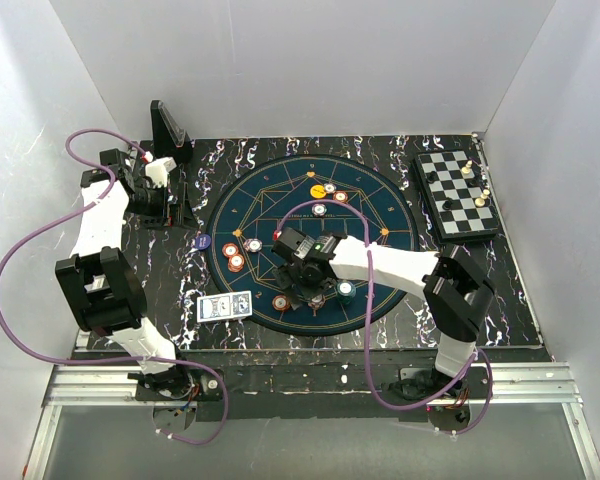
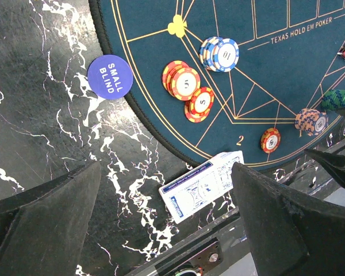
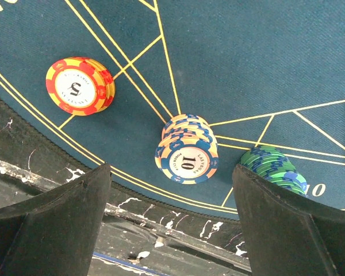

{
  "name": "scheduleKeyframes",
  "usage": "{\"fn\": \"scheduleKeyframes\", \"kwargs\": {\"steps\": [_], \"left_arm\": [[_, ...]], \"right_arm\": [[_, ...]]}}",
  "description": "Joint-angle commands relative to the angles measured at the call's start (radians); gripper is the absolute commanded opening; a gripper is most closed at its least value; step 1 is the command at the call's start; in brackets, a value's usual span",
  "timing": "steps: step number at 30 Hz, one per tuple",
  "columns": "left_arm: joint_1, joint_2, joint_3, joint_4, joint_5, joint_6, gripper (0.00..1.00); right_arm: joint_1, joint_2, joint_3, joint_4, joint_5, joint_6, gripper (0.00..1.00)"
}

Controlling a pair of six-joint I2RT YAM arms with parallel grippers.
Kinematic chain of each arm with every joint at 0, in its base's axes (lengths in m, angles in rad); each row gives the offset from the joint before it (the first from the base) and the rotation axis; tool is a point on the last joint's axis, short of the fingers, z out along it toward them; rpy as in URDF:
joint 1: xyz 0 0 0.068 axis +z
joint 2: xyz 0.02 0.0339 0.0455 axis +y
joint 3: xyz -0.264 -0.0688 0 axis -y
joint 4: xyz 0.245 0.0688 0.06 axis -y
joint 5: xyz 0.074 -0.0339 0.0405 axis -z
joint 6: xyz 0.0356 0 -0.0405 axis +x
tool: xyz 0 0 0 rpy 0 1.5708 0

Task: Distribute texas hold em gaming equipment

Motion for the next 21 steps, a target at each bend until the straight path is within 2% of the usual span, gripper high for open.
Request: {"fn": "scheduleKeyframes", "kwargs": {"steps": [1,10,21], "left_arm": [[0.004,-0.063,-0.009,0.01,0.019,-0.003,0.98],[0.006,-0.063,-0.008,0.013,0.016,-0.001,0.98],[0.004,-0.071,-0.015,0.013,0.011,0.0,0.98]], "right_arm": [[0.004,0.015,0.005,0.01,0.044,-0.005,0.92],[0.001,0.086,-0.006,0.038,0.005,-0.008,0.82],[-0.008,0.068,-0.023,0.047,0.011,-0.003,0.53]]}}
